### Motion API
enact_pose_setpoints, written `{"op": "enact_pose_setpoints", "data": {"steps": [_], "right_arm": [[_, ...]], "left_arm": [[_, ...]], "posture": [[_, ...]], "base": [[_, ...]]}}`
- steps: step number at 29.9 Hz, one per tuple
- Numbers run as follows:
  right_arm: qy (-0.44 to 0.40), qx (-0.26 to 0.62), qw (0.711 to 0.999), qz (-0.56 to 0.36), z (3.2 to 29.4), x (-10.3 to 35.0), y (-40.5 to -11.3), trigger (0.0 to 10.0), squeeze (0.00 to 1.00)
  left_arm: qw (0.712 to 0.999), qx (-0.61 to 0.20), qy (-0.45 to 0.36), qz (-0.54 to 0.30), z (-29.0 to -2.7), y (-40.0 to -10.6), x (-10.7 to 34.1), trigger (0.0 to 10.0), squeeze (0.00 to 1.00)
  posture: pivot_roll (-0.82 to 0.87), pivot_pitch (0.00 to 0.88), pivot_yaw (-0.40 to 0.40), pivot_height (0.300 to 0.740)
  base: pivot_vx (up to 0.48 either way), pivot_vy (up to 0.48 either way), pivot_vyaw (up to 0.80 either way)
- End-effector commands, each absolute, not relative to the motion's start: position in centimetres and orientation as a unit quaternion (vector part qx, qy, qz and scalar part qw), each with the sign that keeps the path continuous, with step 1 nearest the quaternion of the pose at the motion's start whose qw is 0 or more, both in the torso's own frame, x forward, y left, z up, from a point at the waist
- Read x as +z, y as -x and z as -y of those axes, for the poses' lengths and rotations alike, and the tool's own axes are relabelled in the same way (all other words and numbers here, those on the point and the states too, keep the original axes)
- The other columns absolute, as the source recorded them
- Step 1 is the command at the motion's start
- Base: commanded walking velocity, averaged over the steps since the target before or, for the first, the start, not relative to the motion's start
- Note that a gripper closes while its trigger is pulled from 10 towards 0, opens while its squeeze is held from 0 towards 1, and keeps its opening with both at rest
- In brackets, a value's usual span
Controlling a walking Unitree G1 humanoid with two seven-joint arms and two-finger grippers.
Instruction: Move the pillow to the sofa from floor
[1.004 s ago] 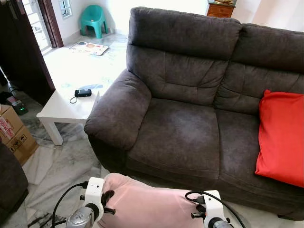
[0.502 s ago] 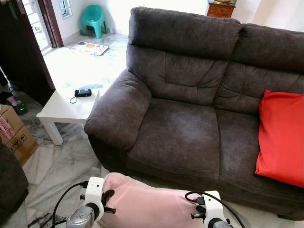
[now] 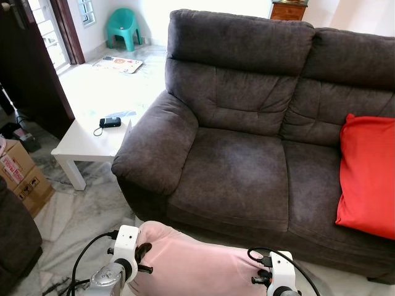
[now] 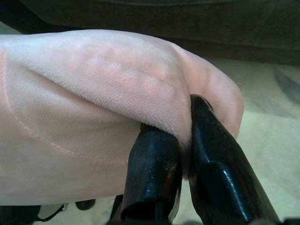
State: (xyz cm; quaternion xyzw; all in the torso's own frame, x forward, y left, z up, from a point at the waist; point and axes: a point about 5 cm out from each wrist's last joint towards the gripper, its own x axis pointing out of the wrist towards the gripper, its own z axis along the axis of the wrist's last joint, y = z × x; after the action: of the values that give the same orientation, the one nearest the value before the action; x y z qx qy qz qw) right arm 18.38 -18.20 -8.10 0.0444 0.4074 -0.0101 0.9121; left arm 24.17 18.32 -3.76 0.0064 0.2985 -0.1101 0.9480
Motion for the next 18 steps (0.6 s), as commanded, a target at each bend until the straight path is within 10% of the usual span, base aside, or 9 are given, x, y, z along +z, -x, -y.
{"op": "enact_pose_setpoints", "data": {"steps": [1, 18], "right_arm": [[-0.053, -0.062, 0.916, -0.392, 20.1, -7.8, -18.4, 10.0, 0.00], [-0.077, -0.031, 0.926, -0.368, 18.4, -7.2, -19.8, 10.0, 0.00]], "left_arm": [[0.953, -0.078, -0.026, -0.293, -20.4, -24.9, -3.0, 10.0, 0.00], [0.945, -0.100, -0.031, -0.309, -19.0, -25.9, -2.9, 10.0, 0.00]], "posture": [[0.07, 0.000, -0.012, 0.740], [0.06, 0.000, -0.008, 0.740]], "base": [[0.000, 0.000, 0.00], [0.000, 0.000, 0.00]]}}
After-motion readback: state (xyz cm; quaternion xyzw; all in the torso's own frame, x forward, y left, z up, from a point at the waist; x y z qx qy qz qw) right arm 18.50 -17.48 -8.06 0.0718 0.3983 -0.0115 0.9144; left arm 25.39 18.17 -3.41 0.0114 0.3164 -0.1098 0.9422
